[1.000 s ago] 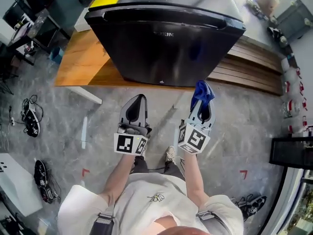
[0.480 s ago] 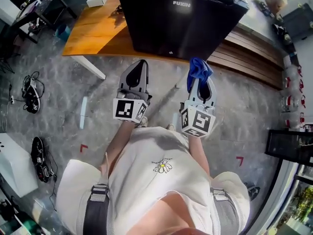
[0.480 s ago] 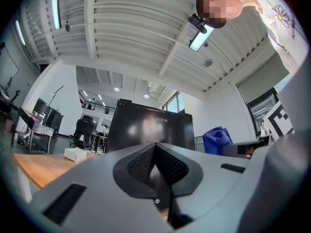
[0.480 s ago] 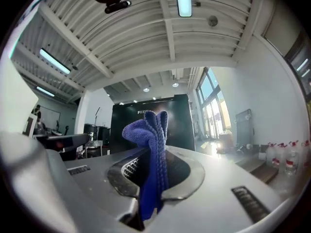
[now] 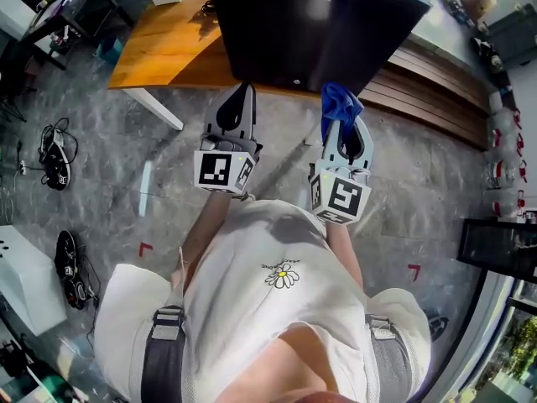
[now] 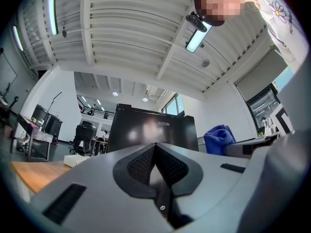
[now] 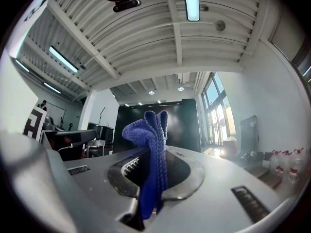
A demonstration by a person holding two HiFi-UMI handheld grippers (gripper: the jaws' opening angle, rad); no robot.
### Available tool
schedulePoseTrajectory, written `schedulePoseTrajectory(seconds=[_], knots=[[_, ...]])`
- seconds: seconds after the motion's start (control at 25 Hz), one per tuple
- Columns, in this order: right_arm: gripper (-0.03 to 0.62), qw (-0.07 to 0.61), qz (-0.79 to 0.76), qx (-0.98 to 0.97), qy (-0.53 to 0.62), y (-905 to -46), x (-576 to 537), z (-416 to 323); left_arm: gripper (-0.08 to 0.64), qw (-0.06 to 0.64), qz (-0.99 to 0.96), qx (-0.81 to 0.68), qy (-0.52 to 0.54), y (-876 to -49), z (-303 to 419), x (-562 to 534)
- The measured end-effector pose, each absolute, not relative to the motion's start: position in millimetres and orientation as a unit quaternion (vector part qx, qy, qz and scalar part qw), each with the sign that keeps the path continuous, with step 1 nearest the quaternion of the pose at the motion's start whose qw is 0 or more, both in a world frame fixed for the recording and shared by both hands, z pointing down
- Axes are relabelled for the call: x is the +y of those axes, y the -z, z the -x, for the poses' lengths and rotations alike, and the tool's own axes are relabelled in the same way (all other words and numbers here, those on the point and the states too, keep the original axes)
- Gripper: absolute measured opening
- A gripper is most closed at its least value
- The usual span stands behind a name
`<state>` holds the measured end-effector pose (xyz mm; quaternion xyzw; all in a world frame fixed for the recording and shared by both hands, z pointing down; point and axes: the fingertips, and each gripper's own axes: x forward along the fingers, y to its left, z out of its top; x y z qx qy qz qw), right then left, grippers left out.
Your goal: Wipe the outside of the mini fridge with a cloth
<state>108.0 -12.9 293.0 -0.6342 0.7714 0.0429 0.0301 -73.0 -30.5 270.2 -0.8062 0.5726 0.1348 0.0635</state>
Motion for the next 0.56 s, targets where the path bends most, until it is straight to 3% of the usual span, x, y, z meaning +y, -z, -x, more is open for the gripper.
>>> schedulePoseTrajectory(seconds=[0.56], knots=[[0.061, 0.011, 0.621, 0.783, -0.039, -304, -7, -91, 0.005, 0.074, 0.814, 0.561, -0.129, -274, 74, -20]])
